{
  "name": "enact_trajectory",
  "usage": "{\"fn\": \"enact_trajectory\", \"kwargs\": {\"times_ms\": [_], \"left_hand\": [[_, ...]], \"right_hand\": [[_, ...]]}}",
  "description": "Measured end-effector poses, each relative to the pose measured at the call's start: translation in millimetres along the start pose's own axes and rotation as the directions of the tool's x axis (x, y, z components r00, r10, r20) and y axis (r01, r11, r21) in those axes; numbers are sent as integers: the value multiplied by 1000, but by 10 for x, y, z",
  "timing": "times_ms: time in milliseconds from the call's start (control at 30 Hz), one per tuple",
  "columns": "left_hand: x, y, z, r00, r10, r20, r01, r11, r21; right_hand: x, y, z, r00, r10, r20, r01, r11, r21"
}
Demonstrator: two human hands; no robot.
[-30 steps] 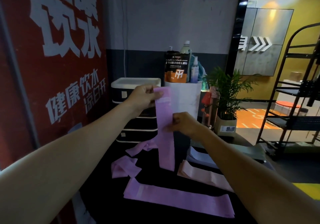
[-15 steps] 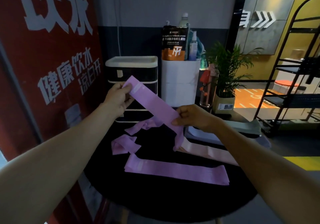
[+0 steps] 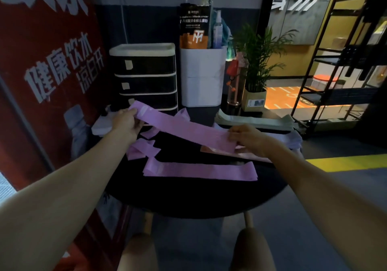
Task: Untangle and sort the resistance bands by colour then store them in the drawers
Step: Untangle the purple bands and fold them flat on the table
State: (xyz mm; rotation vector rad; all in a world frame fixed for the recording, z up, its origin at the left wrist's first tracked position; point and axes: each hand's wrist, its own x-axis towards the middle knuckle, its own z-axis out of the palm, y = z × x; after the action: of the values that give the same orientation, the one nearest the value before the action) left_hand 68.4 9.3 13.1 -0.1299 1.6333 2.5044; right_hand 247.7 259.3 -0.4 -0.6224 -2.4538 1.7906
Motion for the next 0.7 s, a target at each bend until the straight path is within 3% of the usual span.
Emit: {"fn": "enact_trajectory", "kwargs": {"times_ms": [133,233,400,600,700], "left_hand": [[-67,-170,-169,995,-78,-55,79,997,18],[-183,-262,-241,989,-142,-44,147,980,133],[-271,-367,-328,999,-27,20,17,917,399],[-434,-585,-482,984,124,126,-176,651,738],[-559,-629,-520,963,201,180,-258,493,831]], "right_hand": [[-133,160,-54,993,59,-101,-39,981,191],[-197,268,-79,984,61,-169,-25,978,208],[-260,405,-56,930,26,-368,23,991,129],[-330,607,2,860,-60,-507,-82,964,-252],[-397,658,52,823,-84,-562,-117,943,-312]]}}
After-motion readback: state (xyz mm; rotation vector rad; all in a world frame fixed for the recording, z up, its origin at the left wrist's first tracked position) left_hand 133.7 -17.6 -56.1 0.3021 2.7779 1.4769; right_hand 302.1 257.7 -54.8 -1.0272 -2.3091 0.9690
